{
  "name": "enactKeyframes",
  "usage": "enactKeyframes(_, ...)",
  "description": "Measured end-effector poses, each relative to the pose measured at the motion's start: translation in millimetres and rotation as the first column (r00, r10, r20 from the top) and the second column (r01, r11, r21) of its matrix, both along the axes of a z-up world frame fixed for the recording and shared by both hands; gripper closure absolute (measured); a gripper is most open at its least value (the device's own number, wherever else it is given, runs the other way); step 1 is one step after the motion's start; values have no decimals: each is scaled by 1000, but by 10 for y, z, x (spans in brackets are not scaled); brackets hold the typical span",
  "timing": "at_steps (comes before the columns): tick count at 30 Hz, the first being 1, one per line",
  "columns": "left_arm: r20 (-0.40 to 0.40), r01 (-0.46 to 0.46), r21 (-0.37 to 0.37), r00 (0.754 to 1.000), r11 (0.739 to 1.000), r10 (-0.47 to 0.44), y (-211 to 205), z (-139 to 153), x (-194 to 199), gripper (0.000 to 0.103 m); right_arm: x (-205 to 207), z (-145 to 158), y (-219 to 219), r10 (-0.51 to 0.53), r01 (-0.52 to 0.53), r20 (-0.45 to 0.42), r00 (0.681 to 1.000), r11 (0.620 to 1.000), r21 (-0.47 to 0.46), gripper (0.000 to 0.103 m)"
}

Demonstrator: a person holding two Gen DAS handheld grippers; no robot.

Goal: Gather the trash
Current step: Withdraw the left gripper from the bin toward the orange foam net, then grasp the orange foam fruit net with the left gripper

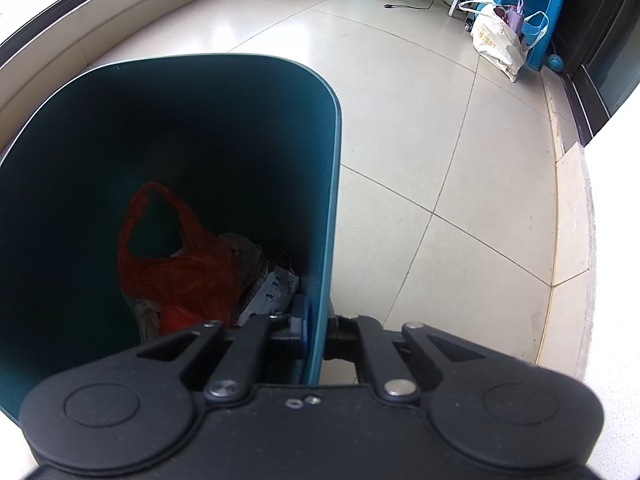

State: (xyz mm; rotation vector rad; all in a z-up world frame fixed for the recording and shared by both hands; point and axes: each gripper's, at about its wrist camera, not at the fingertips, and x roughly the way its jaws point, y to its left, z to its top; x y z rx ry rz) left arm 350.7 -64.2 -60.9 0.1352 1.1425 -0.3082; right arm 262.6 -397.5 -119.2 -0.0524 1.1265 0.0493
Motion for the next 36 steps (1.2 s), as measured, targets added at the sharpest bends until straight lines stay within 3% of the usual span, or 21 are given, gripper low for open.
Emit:
enactKeyframes(7,-11,-99,8,995,995,99,425,-404,475,26,6,-6,10,7,-7,-5,1000,1000,-8,98)
enactKeyframes(14,-117,-226,28,967,974,228,817,-1373,1250,26,31,-37,68,25,-26,-30,999,999,-34,97)
enactKeyframes(21,-197,-286,72,935,956,294,1013,-2316,1760,26,30,-137,83,32,-33,-75,997,999,-19,95)
enactKeyframes(24,-231,-313,51,920,949,316,1040,-2563,1875,26,52,-136,84,26,-28,-84,996,999,-22,95)
enactKeyframes(27,-228,-307,65,922,950,313,1005,-2686,1949,27,64,-147,102,16,-18,-93,996,999,-28,95)
enactKeyframes(28,-224,-310,70,921,948,318,1006,-2702,1952,28,64,-149,106,12,-15,-95,995,999,-30,95)
enactKeyframes(30,-229,-304,71,922,950,313,1015,-2725,1939,45,68,-158,123,11,-15,-98,995,999,-38,95)
enactKeyframes(32,-232,-302,102,919,948,318,1023,-2740,1923,71,79,-169,145,9,-14,-100,995,999,-48,96)
enactKeyframes(34,-223,-297,115,922,948,316,1052,-2711,1886,85,75,-179,155,3,-8,-101,995,999,-50,96)
enactKeyframes(36,-217,-297,110,924,948,315,1087,-2639,1827,88,66,-186,164,-1,-4,-101,995,999,-53,96)
